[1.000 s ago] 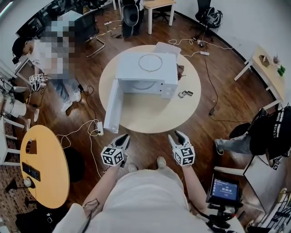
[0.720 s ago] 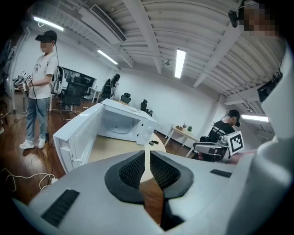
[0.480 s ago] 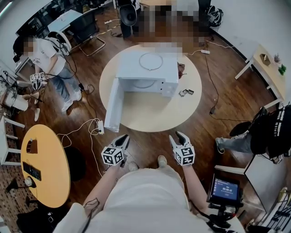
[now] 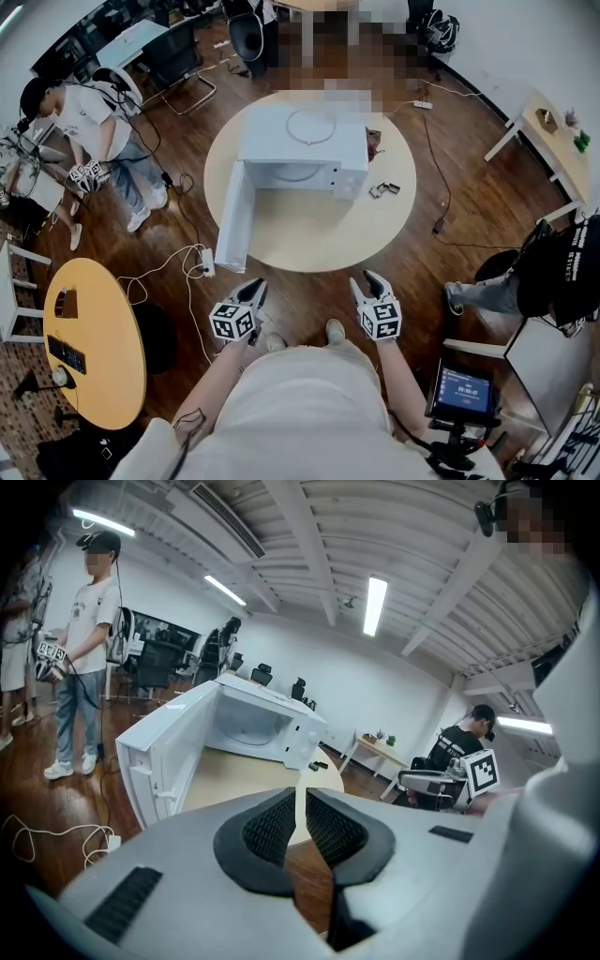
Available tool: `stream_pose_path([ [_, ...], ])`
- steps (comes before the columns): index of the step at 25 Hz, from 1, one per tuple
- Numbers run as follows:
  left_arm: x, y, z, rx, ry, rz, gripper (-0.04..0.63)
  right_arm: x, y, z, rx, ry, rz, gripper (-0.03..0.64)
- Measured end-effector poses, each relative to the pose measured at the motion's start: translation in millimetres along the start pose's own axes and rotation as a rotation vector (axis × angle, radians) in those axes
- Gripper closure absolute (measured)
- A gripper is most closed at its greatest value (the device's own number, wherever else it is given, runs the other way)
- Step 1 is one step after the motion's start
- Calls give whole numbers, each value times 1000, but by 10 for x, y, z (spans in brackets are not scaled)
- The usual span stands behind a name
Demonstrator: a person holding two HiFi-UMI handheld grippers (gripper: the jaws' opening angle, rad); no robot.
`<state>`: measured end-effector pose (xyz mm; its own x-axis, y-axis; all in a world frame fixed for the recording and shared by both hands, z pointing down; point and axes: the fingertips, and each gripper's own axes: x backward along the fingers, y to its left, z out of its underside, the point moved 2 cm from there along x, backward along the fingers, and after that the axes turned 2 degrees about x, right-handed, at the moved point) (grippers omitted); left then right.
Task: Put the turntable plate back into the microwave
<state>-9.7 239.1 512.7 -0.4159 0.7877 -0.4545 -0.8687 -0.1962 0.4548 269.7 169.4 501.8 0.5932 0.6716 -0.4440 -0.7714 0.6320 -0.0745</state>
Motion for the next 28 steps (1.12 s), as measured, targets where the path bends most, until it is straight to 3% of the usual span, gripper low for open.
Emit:
stream_pose_path([
  [11,-49,24,-36,13,5,8,558,-40,-67,-53,12,3,16,463],
  [18,-43,53,-107,19,-8,10,558,-60,-191,-158,49,-8,78,463],
  [28,-126,38,-175,26,-24,-8,558,-89,-337,-249,57,-28,70,463],
])
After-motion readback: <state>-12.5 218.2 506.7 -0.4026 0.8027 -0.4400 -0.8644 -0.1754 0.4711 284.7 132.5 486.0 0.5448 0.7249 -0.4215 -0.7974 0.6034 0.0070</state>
